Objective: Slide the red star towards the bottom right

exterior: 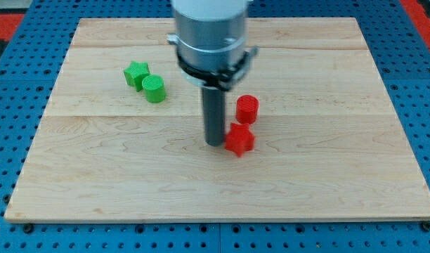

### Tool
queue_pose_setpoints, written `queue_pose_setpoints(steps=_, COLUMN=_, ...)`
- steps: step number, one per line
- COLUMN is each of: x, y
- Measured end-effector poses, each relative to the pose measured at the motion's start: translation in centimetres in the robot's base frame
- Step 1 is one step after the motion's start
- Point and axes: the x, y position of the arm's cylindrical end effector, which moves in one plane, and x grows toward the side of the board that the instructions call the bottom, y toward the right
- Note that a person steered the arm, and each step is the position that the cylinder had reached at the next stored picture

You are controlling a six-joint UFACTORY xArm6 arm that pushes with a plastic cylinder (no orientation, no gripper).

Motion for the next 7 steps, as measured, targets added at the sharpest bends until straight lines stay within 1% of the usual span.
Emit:
queue_pose_setpoints(steps=3, x=-0.4, y=1.9)
queue_pose_setpoints(steps=4, x=-1.4, y=0.3)
queue_pose_setpoints(steps=5, x=-1.4, y=5.0)
queue_pose_setpoints(steps=6, x=-1.1, y=11.9)
queue_pose_setpoints(steps=7, x=2.4, y=12.1)
